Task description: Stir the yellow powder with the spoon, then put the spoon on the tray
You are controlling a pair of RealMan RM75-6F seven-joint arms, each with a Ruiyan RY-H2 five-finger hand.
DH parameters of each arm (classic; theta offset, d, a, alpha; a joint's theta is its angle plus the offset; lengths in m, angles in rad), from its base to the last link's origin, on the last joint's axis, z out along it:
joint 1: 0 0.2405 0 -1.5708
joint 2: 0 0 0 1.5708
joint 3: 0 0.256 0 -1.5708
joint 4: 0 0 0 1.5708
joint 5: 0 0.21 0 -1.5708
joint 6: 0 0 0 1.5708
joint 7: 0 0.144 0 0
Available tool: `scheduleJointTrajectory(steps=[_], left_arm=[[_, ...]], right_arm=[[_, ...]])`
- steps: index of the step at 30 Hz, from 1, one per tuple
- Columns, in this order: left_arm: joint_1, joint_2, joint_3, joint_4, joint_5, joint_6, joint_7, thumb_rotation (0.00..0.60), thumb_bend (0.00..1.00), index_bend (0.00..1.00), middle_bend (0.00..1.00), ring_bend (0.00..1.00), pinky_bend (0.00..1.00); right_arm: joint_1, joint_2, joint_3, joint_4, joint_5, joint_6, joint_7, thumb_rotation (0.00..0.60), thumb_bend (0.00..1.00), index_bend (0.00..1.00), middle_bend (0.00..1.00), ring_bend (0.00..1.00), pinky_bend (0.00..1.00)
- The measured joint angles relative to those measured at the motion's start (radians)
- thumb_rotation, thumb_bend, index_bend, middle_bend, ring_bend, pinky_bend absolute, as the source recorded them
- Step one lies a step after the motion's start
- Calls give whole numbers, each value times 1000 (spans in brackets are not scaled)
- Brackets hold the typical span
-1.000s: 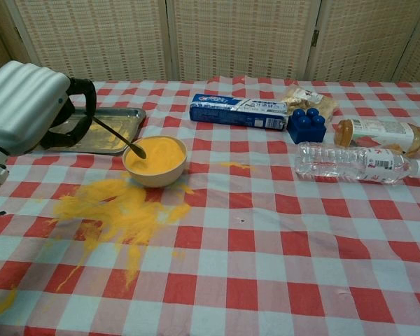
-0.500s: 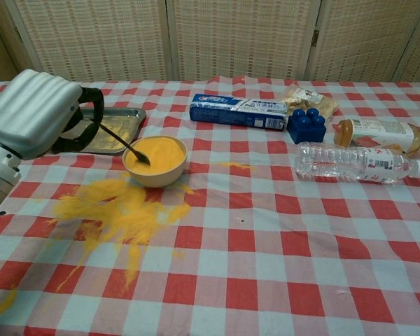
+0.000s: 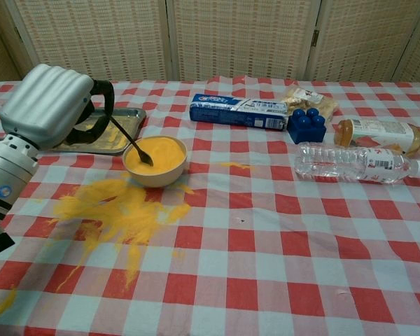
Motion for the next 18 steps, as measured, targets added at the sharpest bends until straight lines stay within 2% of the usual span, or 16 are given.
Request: scheduleJointTrajectory(steps=[8,18], left_arm=[[-18,-9,-19,18,-13,-4,-13,600,826,843,1000,1000,1000],[-21,-11,-16,36,-18,-2,-24,600,826,843,1000,1000,1000]], right_arm=[[1,6,0,-2,4,-1,8,600,22,0,0,0,0],[1,7,0,-3,6,-4,7,600,22,0,0,0,0]])
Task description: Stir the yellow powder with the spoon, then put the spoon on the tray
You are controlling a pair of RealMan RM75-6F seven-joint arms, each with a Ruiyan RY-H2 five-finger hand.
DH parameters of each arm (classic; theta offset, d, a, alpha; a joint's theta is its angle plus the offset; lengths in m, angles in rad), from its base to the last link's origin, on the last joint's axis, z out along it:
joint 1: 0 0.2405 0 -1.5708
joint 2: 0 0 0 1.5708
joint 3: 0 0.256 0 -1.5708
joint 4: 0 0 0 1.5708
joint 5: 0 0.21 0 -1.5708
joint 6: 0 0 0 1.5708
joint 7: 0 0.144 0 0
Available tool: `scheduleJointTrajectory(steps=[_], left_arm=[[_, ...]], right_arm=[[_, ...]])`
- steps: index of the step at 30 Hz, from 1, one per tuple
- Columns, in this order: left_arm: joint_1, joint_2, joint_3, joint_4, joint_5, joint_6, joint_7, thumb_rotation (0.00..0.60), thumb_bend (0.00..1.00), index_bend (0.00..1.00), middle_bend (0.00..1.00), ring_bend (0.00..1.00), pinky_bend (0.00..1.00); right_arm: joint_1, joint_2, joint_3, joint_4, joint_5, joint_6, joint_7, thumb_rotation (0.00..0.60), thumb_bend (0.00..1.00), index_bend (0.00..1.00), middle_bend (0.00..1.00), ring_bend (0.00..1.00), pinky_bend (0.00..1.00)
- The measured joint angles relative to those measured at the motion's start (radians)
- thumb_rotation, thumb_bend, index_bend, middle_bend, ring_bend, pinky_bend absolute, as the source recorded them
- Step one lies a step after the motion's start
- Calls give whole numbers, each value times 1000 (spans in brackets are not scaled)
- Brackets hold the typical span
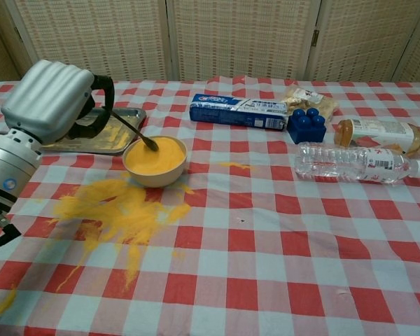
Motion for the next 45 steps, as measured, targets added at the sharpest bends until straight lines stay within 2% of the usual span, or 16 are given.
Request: scheduleJointTrajectory(steps=[8,19,22,32,45], left_arm=[[20,16,29,-44,8,7,9,600,824,843,1000,1000,1000],[88,114,69,-289,13,22,78,600,826,843,1000,1000,1000],[103,135,75,-321,24,34,95,600,827,843,1000,1000,1000],[90,127,51,-281,41,45,76,600,826,843,1000,1000,1000],[37,29,32,-100,41,5,30,600,824,843,1000,1000,1000]], right_arm=[[-1,0,-1,1,-5,3,2,600,22,0,0,0,0],[-11,2,-3,0,-18,29,1,600,22,0,0,0,0],[-13,2,-6,-1,-26,31,-2,600,22,0,0,0,0],[-15,4,-8,-2,-32,36,-1,600,22,0,0,0,0],[-10,6,-2,-1,-14,23,4,600,22,0,0,0,0]])
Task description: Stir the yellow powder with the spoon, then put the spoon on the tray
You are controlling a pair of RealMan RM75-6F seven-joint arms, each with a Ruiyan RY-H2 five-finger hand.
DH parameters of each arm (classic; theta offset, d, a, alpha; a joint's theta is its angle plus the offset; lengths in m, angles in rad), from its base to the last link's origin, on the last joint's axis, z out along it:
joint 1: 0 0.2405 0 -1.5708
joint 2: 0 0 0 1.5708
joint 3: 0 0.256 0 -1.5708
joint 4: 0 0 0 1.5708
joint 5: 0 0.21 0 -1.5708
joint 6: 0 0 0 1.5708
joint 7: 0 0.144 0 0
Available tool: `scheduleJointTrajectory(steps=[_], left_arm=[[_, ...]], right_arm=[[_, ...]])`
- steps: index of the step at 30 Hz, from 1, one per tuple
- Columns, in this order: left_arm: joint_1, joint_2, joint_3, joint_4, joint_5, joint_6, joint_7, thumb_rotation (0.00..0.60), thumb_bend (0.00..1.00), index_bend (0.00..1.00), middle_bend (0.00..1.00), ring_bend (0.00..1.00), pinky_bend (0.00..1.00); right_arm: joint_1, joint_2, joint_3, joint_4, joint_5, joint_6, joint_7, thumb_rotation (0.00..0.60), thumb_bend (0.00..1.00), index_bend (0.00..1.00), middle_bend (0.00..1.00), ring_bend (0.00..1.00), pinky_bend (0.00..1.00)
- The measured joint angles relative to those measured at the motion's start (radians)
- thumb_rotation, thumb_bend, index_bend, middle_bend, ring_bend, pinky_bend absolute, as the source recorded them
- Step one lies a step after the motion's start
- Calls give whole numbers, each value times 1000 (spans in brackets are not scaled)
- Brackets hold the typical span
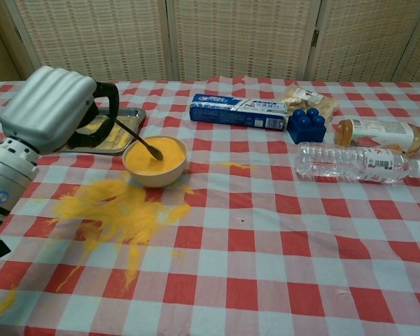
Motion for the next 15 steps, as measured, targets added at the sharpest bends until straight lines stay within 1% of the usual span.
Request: scheduleJointTrajectory(steps=[2,6,9,15], left_arm=[[-3,-9,0,16,-1,-2,-11,600,825,843,1000,1000,1000],[7,-5,10,5,-4,-3,-17,600,828,843,1000,1000,1000],[17,6,16,-24,-7,-5,-11,600,827,843,1000,1000,1000],[47,55,37,-129,-9,-2,16,600,827,843,1000,1000,1000]], right_arm=[[1,0,1,1,4,-3,2,600,22,0,0,0,0],[3,0,2,0,7,-8,2,600,22,0,0,0,0],[1,0,2,-1,6,-5,-1,600,22,0,0,0,0],[-1,-1,2,-2,5,-1,-6,600,22,0,0,0,0]])
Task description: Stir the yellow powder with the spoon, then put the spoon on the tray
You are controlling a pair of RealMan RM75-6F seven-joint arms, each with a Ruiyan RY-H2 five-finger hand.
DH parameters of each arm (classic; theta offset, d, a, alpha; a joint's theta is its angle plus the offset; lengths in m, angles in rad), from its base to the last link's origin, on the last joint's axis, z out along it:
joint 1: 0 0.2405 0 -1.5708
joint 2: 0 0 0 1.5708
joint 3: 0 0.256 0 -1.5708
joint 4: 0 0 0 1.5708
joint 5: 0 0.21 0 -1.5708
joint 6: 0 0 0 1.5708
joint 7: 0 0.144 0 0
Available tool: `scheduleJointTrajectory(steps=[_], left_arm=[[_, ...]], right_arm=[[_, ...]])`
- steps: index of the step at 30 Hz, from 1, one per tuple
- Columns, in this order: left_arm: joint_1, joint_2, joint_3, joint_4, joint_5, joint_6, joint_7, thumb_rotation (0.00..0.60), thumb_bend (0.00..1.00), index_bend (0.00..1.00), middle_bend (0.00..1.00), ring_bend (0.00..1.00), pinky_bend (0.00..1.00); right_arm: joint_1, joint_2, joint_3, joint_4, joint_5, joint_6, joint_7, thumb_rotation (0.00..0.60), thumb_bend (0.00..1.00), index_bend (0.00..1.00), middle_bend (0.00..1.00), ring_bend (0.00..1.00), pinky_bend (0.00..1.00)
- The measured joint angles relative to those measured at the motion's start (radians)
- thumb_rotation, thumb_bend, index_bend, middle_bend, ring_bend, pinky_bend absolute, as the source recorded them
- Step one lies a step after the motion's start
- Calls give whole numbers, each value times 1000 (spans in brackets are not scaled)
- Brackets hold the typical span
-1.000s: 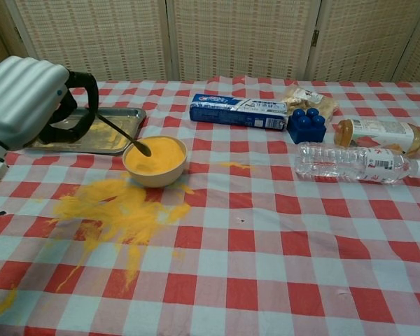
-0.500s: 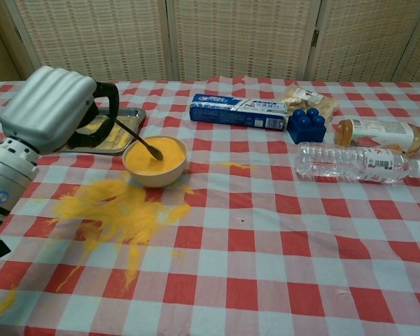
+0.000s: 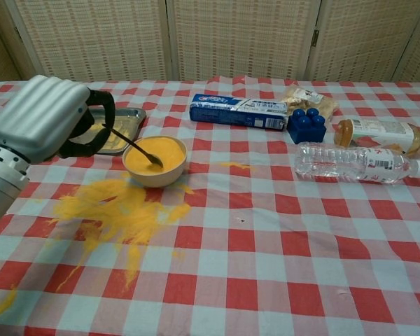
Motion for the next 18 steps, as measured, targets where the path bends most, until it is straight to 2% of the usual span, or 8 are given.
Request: scheduleJointTrajectory(steps=[8,12,18], left_arm=[[41,77,23,-127,1,1,44,600,827,843,1000,1000,1000],[36,75,13,-120,26,26,24,600,828,843,1000,1000,1000],[2,42,-34,-77,32,33,-37,600,833,843,1000,1000,1000]], right_arm=[[-1,-2,-2,-3,-4,0,-7,600,22,0,0,0,0],[-2,-1,-3,-5,-7,2,-9,600,22,0,0,0,0],[-3,1,-2,-5,-6,5,-5,600,22,0,0,0,0]])
